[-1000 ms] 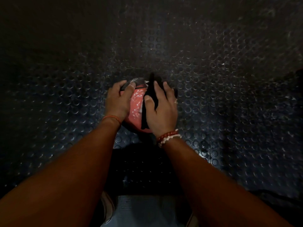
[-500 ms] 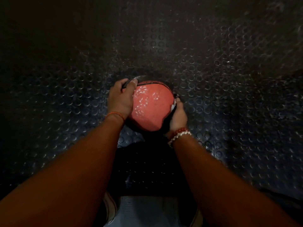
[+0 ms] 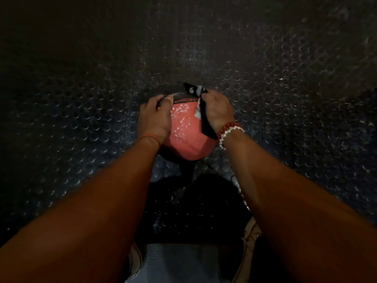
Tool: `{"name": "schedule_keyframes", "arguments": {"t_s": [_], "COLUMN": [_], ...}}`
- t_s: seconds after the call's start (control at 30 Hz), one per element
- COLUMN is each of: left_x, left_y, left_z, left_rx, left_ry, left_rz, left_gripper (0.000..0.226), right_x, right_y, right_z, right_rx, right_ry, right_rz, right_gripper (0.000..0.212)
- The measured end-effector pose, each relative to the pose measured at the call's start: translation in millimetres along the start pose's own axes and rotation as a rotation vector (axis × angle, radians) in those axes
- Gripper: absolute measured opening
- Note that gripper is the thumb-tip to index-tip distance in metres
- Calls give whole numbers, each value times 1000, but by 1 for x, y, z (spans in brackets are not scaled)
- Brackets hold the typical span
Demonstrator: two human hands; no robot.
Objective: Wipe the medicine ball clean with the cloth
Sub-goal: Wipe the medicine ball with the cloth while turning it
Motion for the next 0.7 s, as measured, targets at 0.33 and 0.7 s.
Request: {"name": "schedule_keyframes", "arguments": {"t_s": [0.33,0.7], "left_x": [7,-7], "left_y": [0,1], "left_z": [0,3], "left_rx": [-18,11], "left_ry": [1,-87], "left_rz": [49,42], "left_gripper": [45,45], "right_x": [-100,-28], "right_y": [-15,-76], "right_z": [-1,-12], "right_rx": [107,764], "right_ry": [-281,-110], "right_rz": [136,-421], "right_gripper": [52,28]}}
Point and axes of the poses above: each hand's wrist, its own x-axis towards the middle knuckle, its own z-axis out of the back of the hand, y = z × x, the point moved 10 cm from there along x, towards the middle knuckle, and after that the axes turned 3 degrees about -z, right-handed, at the moved point
